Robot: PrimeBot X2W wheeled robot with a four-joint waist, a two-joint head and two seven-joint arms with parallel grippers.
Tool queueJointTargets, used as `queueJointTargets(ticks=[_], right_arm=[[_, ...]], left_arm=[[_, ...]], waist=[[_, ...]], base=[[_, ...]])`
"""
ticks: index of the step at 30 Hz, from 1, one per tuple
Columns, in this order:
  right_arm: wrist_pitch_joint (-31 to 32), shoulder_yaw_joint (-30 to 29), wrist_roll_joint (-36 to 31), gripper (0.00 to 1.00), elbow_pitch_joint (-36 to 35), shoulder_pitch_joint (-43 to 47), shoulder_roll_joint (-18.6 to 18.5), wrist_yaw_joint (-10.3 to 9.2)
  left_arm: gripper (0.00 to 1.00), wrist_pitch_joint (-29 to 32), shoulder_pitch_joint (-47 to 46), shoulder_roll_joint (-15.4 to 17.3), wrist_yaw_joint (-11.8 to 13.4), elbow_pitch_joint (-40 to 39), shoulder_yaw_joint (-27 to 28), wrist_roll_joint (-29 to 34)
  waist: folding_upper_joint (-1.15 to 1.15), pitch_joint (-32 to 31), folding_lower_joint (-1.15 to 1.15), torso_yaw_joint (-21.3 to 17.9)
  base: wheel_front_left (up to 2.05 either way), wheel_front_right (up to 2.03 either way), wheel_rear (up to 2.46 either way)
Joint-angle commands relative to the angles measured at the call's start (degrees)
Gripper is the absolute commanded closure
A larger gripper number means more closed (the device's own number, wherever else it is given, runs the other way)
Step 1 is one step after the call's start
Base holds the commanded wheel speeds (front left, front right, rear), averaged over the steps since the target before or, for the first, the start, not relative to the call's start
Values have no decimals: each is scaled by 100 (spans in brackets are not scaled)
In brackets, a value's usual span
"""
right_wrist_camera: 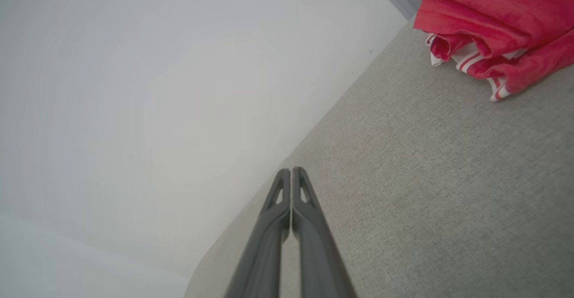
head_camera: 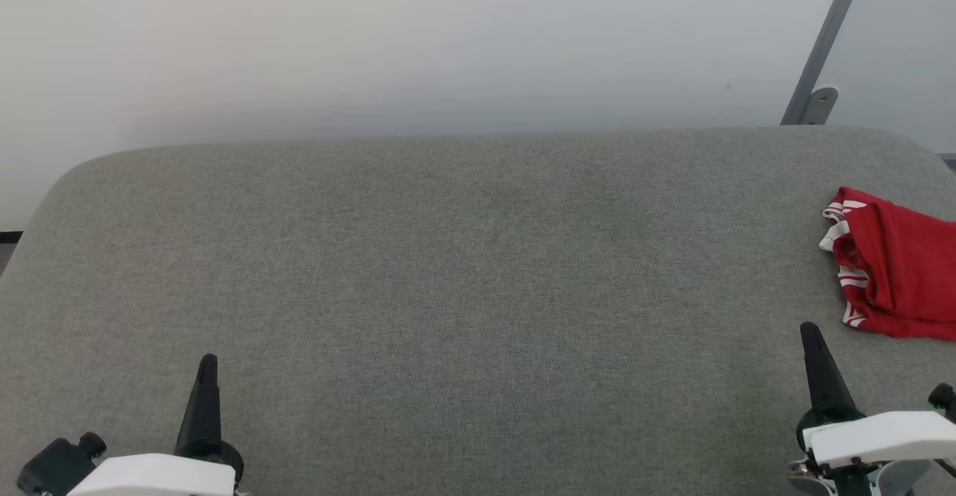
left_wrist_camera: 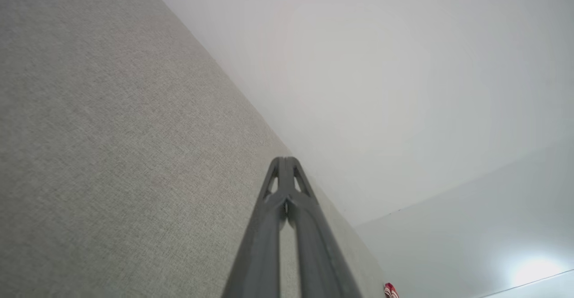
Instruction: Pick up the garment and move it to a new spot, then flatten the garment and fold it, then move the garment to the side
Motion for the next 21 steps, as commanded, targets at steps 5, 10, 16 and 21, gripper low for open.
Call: queueJointTargets(ticks=[5,10,16,21], right_arm=[[110,-46,360,100,-17,-171,19,0],[197,-60,629,100,0,-222,52,0],[289,-79,940,100,21,-268,87,0],[363,-94,1187,100,38,-319,115,-1]], left_arm=[[100,109,-201,6,-15,3,32,-402],[100,183,-271,-10,-16,46,36,-680],[100,277,-341,-28,-17,98,41,-1002],[100,356,-407,-44,-19,136,44,-1256]], waist=[[0,12,0,2],[0,23,0,3],[0,38,0,5],[0,49,0,7]], base=[[0,0,0],[0,0,0],[0,0,0],[0,0,0]])
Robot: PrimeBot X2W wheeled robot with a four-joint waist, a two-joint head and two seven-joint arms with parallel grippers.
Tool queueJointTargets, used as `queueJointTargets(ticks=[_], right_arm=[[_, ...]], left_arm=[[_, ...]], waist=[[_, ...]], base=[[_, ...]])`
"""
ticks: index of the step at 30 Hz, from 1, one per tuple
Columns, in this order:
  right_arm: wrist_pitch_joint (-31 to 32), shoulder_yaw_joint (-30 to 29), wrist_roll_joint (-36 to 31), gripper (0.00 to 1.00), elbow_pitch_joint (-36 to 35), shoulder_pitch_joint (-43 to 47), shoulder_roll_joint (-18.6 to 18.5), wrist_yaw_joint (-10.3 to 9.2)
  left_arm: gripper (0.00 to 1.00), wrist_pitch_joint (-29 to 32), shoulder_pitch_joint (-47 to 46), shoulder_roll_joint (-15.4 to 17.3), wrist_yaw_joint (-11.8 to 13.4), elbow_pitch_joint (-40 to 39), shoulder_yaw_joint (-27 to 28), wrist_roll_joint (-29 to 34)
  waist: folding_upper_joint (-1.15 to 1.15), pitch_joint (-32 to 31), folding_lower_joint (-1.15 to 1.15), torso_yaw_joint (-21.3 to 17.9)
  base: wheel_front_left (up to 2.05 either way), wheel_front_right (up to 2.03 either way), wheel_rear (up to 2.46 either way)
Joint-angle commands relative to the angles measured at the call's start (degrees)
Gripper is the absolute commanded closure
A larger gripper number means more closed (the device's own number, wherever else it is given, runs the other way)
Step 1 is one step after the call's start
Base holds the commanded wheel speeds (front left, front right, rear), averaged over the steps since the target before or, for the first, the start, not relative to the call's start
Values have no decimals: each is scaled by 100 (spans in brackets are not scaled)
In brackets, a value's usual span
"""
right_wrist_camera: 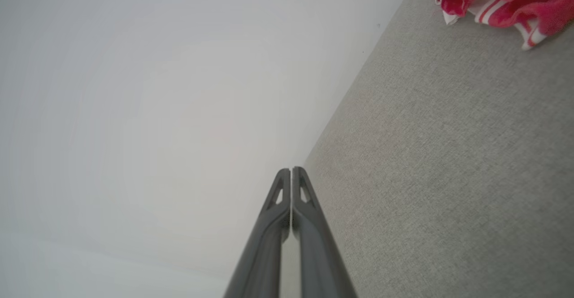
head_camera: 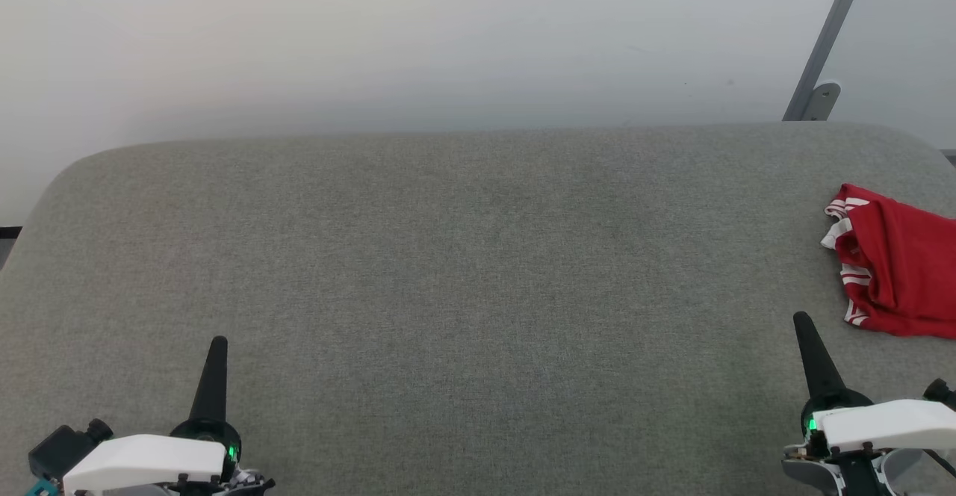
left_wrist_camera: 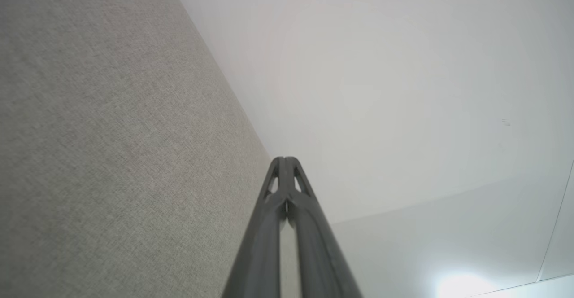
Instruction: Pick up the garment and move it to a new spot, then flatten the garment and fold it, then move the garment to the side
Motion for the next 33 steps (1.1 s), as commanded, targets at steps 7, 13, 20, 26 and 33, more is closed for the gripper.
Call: queueJointTargets(ticks=[7,13,20,26,33], right_arm=[[132,-33,451,100,-9,-182,47,-1],[217,-49,710,100,9,-238,75,-1],[303,-69,997,100,34,-271,108,-1],[365,-81,1203,100,49,-314,130,-1],[441,-100,1463,100,70,-351,163,-1]], left_arm=[[100,135,-225,-4,-21,34,30,-446],[100,215,-281,-21,-22,78,35,-723],[100,302,-355,-41,-24,124,40,-1047],[100,365,-408,-56,-25,158,43,-1234],[100,441,-463,-72,-27,200,46,-1505]], waist=[[0,19,0,3],[0,33,0,5],[0,50,0,7],[0,62,0,8],[0,78,0,11]], base=[[0,0,0],[0,0,0],[0,0,0],[0,0,0],[0,0,0]])
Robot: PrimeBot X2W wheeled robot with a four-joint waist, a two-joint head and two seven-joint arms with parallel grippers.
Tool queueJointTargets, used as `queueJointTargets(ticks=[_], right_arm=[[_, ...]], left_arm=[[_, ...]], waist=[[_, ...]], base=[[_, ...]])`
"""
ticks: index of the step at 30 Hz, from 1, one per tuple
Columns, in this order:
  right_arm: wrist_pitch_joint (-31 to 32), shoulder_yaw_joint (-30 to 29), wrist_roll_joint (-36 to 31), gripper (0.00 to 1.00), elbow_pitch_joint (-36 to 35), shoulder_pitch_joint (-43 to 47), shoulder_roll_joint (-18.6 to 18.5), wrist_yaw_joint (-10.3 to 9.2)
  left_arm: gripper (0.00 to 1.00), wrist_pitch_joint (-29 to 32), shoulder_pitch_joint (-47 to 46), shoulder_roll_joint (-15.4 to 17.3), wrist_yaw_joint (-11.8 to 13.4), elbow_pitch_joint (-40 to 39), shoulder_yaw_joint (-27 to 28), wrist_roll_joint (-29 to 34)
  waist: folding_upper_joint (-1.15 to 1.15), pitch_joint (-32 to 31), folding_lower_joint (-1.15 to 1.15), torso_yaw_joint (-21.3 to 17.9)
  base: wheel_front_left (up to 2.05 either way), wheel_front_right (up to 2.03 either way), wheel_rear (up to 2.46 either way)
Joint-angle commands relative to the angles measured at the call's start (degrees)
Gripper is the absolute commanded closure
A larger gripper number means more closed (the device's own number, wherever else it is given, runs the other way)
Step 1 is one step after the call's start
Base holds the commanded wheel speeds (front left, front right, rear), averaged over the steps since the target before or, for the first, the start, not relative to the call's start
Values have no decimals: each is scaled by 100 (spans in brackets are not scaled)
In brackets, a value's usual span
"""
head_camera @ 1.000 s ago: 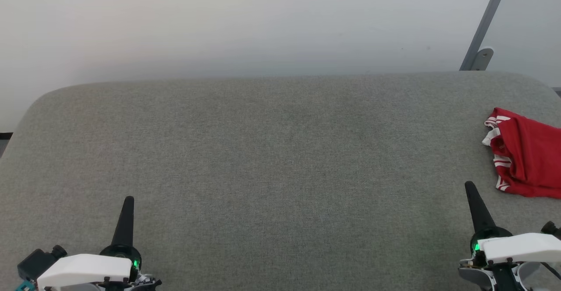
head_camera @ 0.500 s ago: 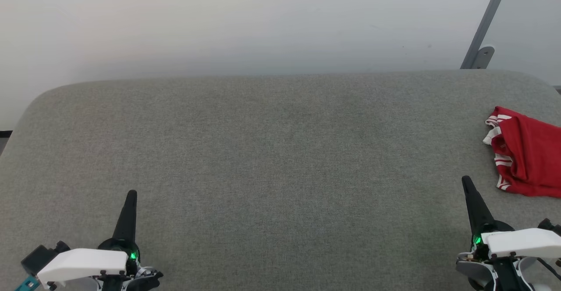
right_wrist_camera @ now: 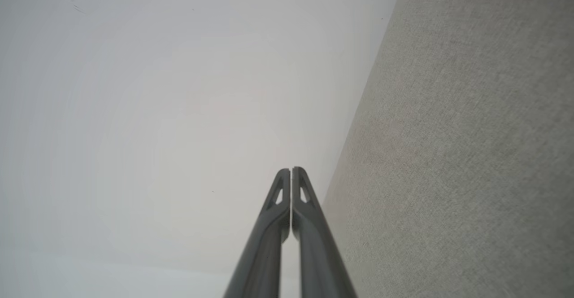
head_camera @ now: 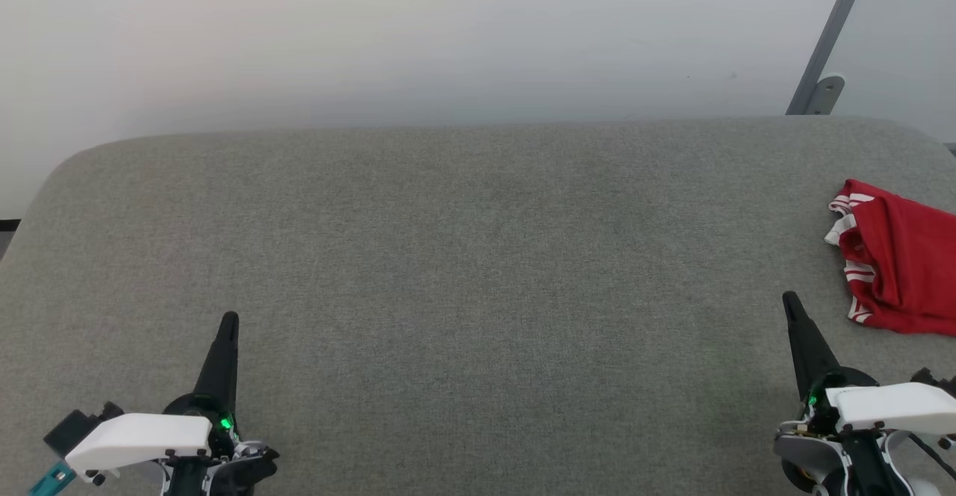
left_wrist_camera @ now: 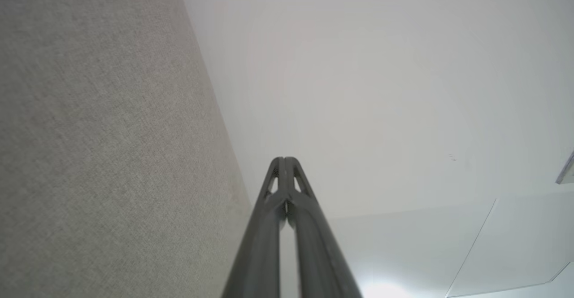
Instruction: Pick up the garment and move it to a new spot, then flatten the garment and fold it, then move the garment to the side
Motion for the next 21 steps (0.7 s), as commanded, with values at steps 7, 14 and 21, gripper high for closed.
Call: queueJointTargets(ticks=[7,14,21], right_arm=[[114,-34,331,100,24,-113,50,-2],[172,-48,567,100,41,-164,76,-2],[218,-52,716,100,52,-173,88,-2]], left_arm=[[100,108,-170,-24,-29,42,22,-334],[100,182,-208,-37,-30,84,26,-591],[100,229,-248,-46,-31,106,29,-732]], waist=[[0,18,0,3],[0,34,0,5],[0,47,0,6]], base=[[0,0,0],[0,0,0],[0,0,0]])
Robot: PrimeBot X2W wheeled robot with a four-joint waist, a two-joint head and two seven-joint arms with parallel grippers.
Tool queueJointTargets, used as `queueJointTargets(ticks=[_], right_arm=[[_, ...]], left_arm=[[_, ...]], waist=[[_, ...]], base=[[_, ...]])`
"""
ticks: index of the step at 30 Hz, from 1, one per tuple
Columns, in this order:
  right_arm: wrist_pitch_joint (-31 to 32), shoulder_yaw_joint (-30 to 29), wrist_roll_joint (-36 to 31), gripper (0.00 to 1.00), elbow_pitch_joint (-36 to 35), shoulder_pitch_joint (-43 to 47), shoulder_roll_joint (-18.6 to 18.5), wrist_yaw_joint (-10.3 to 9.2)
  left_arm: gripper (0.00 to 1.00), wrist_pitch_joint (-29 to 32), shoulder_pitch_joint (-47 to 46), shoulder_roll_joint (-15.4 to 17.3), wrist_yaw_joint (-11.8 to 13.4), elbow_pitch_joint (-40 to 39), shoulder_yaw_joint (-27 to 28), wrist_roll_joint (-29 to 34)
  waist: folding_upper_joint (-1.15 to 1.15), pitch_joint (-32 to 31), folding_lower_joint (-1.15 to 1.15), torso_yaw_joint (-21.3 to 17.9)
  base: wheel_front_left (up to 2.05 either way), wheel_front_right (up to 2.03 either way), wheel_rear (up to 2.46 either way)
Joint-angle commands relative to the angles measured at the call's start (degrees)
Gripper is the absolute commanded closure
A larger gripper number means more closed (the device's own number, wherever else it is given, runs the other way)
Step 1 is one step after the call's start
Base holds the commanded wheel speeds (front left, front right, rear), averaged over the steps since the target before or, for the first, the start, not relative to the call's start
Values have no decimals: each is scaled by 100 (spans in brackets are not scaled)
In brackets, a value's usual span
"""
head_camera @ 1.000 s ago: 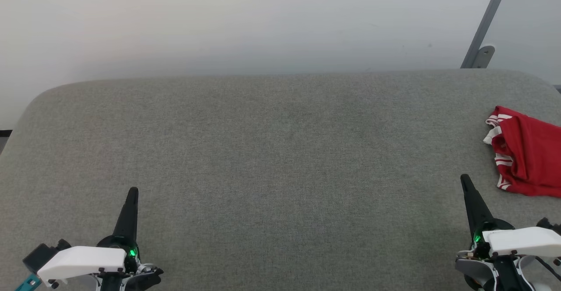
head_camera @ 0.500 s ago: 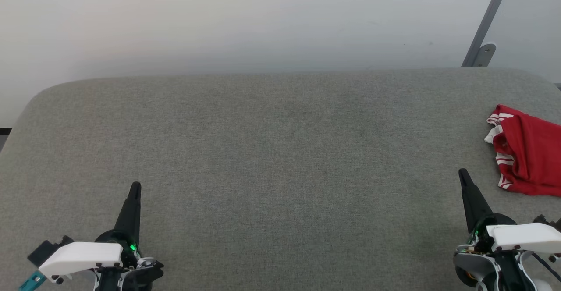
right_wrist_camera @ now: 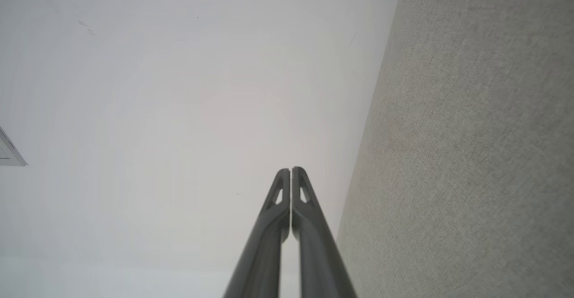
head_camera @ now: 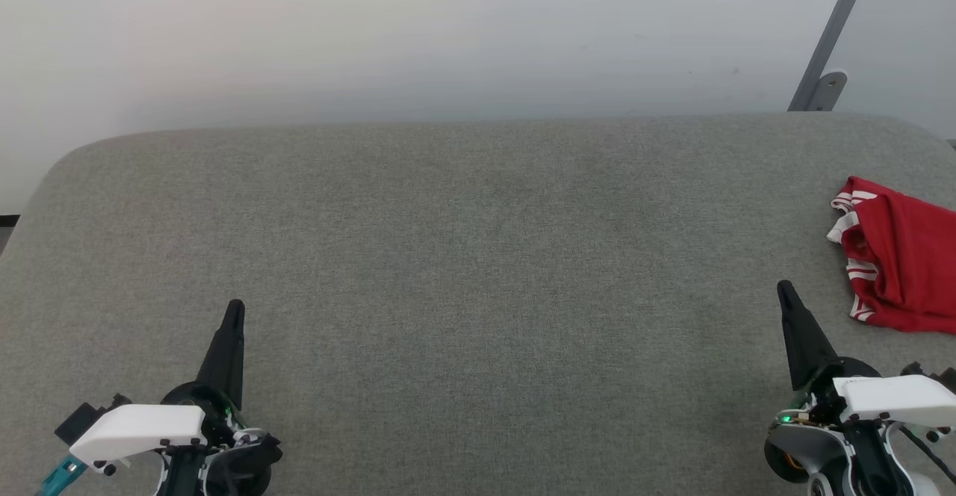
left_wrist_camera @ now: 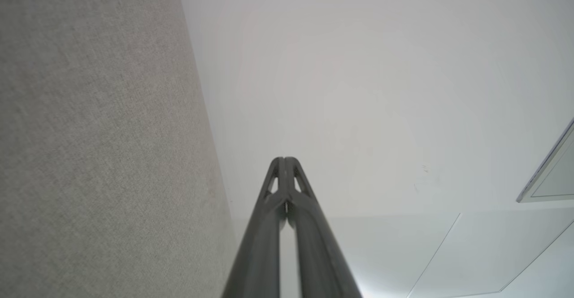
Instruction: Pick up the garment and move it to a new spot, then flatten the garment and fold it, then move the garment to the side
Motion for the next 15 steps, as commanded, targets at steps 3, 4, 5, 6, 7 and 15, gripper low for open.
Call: queueJointTargets(ticks=[3,4,5,6,7,15], right_arm=[[12,-5,20,100,13,-35,10,-2],[11,-6,20,100,13,-35,10,-2],[11,-4,20,100,13,-35,10,-2],[11,-6,20,100,13,-35,10,-2],[11,-5,20,100,13,-35,10,-2],[10,-5,20,100,13,-35,10,-2]], left_arm=[[100,25,-70,-4,-30,3,15,-16],[100,25,-70,-5,-30,3,15,-16],[100,25,-70,-5,-30,3,15,-16],[100,26,-70,-5,-30,3,16,-16],[100,26,-70,-5,-30,3,16,-15],[100,27,-71,-6,-30,3,17,-13]], waist=[[0,0,0,0],[0,0,0,0],[0,0,0,0],[0,0,0,0],[0,0,0,0],[0,0,0,0]], base=[[0,0,0],[0,0,0],[0,0,0],[0,0,0],[0,0,0],[0,0,0]])
